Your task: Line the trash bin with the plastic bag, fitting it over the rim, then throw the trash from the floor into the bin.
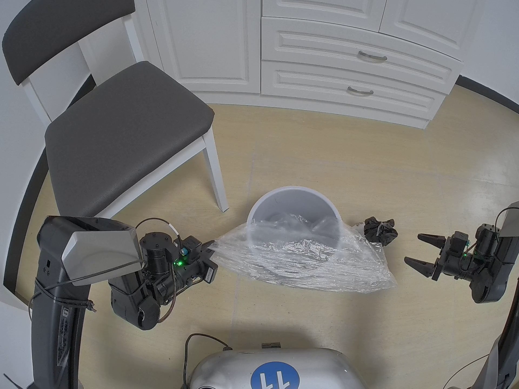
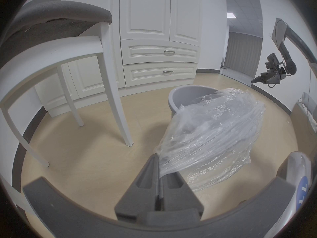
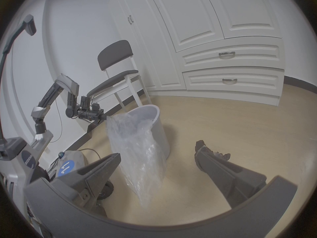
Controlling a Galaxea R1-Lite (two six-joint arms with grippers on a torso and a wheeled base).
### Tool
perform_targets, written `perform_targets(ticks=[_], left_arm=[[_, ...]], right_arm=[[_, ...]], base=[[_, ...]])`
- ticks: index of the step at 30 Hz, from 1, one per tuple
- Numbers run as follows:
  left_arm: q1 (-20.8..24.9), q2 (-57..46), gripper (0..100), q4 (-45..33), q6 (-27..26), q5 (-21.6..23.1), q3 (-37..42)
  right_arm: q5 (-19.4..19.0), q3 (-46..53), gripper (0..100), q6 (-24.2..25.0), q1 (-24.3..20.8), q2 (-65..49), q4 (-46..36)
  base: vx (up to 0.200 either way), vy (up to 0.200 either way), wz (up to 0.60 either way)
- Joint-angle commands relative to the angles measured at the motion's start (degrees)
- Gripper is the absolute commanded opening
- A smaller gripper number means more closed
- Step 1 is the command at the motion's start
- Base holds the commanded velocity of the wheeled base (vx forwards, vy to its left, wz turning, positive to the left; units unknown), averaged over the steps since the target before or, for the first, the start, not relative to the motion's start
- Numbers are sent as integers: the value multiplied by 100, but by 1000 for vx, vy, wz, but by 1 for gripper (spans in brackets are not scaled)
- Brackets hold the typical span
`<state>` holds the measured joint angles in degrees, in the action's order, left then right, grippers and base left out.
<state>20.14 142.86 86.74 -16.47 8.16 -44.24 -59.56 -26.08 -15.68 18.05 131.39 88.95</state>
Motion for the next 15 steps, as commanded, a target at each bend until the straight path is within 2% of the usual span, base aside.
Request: perform_targets(ticks=[1, 2, 6, 7, 8, 10, 11, 13, 14, 15], left_arm=[[34, -109, 0, 63, 3, 2, 91], [34, -118, 0, 63, 3, 2, 100], [16, -312, 0, 80, 21, 37, 179], [16, -373, 0, 80, 39, 46, 196], [16, -417, 0, 80, 39, 55, 214], [16, -452, 0, 80, 56, 55, 232], [25, -461, 0, 80, 65, 63, 232], [25, -452, 0, 80, 65, 63, 232], [25, -461, 0, 80, 65, 63, 223], [25, -461, 0, 80, 65, 63, 232]], right_arm=[[727, 182, 100, 434, -382, -869, 105], [947, 217, 100, 451, -452, -1001, 105], [3100, 164, 100, 443, -1322, -1634, 105], [3460, 41, 100, 425, -1603, -1713, 105], [3627, -99, 100, 372, -1902, -1792, 105], [3785, -293, 100, 161, -2245, -1959, -238], [4119, -504, 100, -173, -2517, -2100, -757], [5165, -908, 100, -674, -2913, -2179, -1539], [5991, -1189, 100, -902, -3194, -2188, -1952], [6079, -1224, 100, -920, -3220, -2188, -1996]], base=[[0, 0, 0], [0, 0, 0], [0, 0, 0], [0, 0, 0], [0, 0, 0], [0, 0, 0], [0, 0, 0], [0, 0, 0], [0, 0, 0], [0, 0, 0]])
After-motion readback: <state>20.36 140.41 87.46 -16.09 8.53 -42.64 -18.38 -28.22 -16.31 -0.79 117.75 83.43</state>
